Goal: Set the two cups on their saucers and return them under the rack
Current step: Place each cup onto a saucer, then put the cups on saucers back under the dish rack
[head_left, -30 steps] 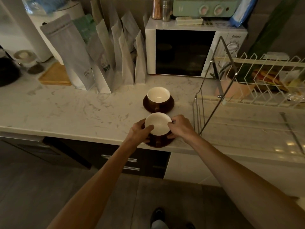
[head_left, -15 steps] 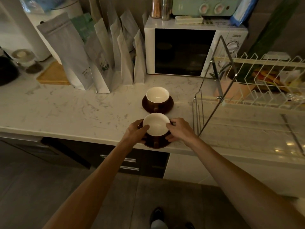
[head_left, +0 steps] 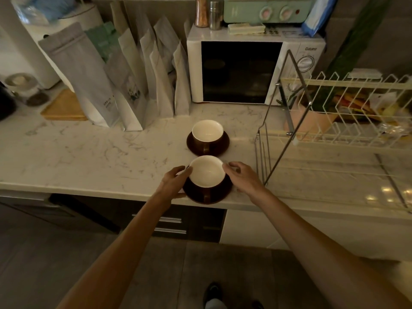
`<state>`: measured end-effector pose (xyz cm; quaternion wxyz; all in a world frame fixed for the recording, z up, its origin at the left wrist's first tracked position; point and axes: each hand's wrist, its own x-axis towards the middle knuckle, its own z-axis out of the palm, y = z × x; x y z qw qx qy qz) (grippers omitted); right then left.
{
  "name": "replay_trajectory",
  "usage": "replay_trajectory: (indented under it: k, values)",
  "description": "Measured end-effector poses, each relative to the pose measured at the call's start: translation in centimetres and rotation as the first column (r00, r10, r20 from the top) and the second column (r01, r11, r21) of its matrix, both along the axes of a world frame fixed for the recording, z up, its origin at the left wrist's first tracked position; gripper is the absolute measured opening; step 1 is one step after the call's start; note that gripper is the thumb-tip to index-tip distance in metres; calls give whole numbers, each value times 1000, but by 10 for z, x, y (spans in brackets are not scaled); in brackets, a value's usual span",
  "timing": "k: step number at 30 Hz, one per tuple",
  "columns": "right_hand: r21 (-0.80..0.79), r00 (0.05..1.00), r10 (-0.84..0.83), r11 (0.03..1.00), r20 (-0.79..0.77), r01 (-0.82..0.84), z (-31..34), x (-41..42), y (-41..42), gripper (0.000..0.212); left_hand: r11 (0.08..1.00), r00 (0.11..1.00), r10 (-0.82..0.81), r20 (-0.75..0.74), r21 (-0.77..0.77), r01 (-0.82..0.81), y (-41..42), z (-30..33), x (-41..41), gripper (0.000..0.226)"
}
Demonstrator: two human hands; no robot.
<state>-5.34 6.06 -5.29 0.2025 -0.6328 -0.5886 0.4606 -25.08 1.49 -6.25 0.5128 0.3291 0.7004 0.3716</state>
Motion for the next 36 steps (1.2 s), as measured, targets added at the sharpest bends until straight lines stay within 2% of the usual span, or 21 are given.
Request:
replay_trajectory:
  k: [3,8,14,24,31,36]
  values:
    - [-89,996,-25,996,-90,17,-2,1,-2,53,1000,1000,-18,21,-7,18,0,0,1,49]
    - [-133,984,-48,991,-172,25,-5,-2,-3,47,999,999,-31,14,16,31,-1,2,3,44]
    - [-103,980,-52,994,-194,33,-8,0,-6,41,999,999,-34,-7,41,34,-5,3,5,40]
    - [-147,969,-59,989,-239,24,-6,13,-30,41,999,999,-43,-16,16,43,-34,12,14,43]
    - [-116,953,-30,993,-300,-5,3,39,-58,38,999,999,-42,-31,2,42,-65,23,34,45]
    - [-105,945,-6,994,-327,-30,5,69,-82,37,995,994,-99,-48,1,99,-88,31,58,46]
